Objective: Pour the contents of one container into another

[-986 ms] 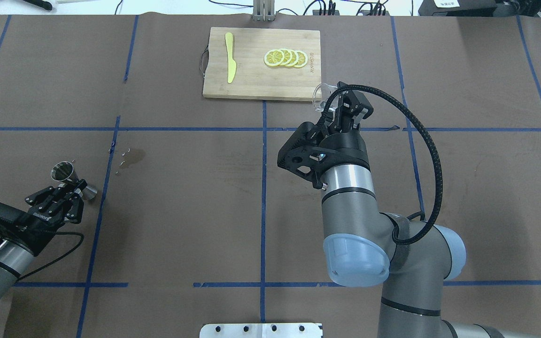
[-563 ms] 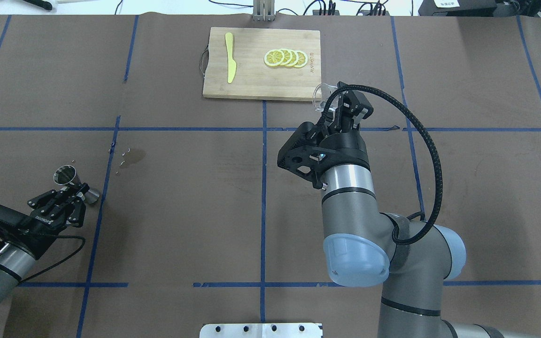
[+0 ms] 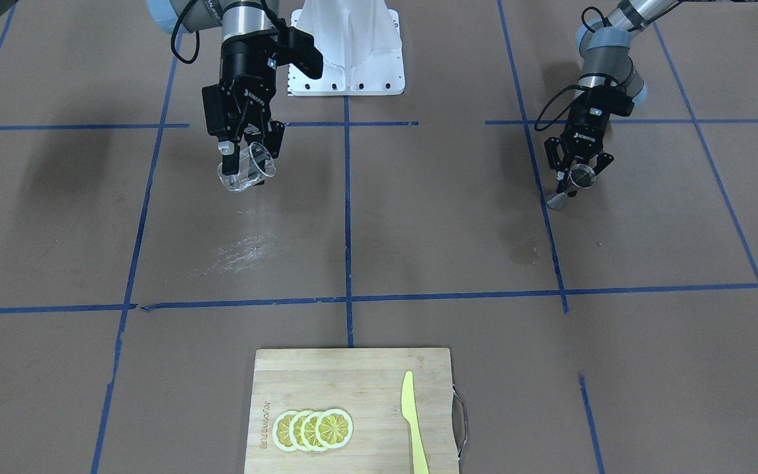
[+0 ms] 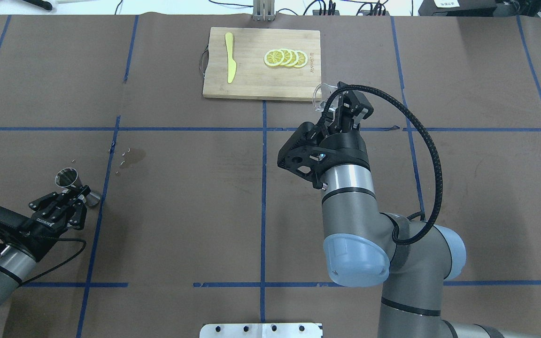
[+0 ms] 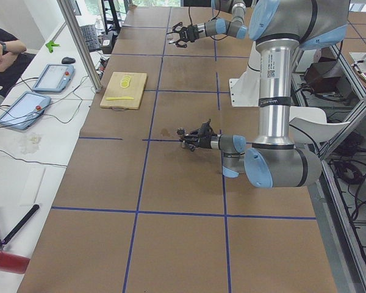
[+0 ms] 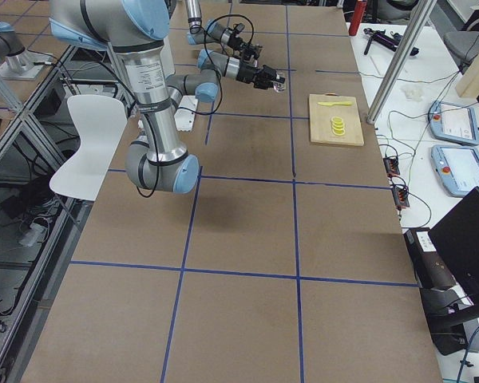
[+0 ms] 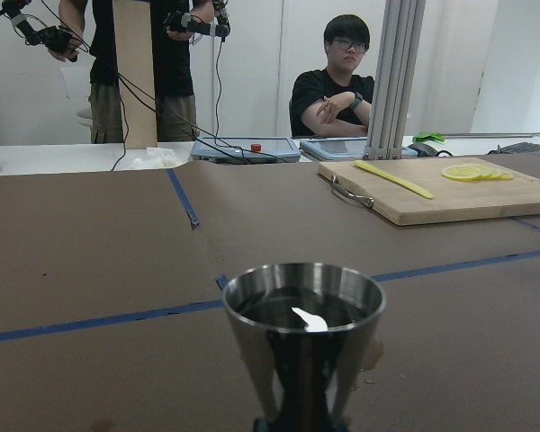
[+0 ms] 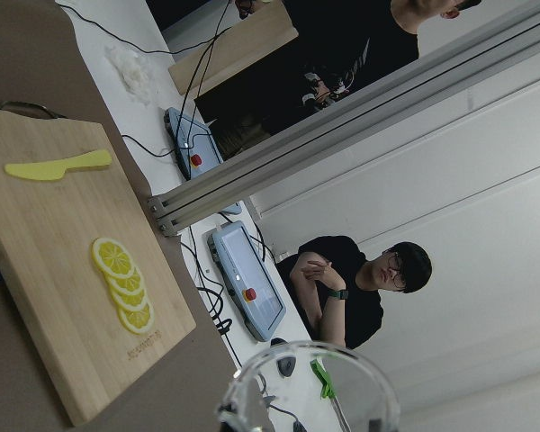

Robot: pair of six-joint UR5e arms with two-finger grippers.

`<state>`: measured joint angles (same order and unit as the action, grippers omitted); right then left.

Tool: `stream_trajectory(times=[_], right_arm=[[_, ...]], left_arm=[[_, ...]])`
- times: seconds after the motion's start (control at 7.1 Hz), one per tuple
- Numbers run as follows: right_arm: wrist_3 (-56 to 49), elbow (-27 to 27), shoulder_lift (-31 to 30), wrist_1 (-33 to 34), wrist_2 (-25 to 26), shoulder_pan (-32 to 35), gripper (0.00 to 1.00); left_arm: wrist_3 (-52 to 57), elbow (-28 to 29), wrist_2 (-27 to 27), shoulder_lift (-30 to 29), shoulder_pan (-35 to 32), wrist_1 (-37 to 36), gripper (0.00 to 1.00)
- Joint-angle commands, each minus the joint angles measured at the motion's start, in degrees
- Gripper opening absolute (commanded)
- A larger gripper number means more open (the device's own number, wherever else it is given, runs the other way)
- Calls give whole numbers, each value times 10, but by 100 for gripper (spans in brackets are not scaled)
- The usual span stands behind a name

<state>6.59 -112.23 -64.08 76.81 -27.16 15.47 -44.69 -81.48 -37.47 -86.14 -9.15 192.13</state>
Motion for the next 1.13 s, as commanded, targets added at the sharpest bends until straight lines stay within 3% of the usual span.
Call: stream_trajectory(times=[0.0,0.99], right_arm=[[0,0,0,0,0,0,0],[0,-1,0,-1,0,0,0]], left_arm=[[1,0,0,0,1,0,0],[1,1,0,0,2,-1,3]])
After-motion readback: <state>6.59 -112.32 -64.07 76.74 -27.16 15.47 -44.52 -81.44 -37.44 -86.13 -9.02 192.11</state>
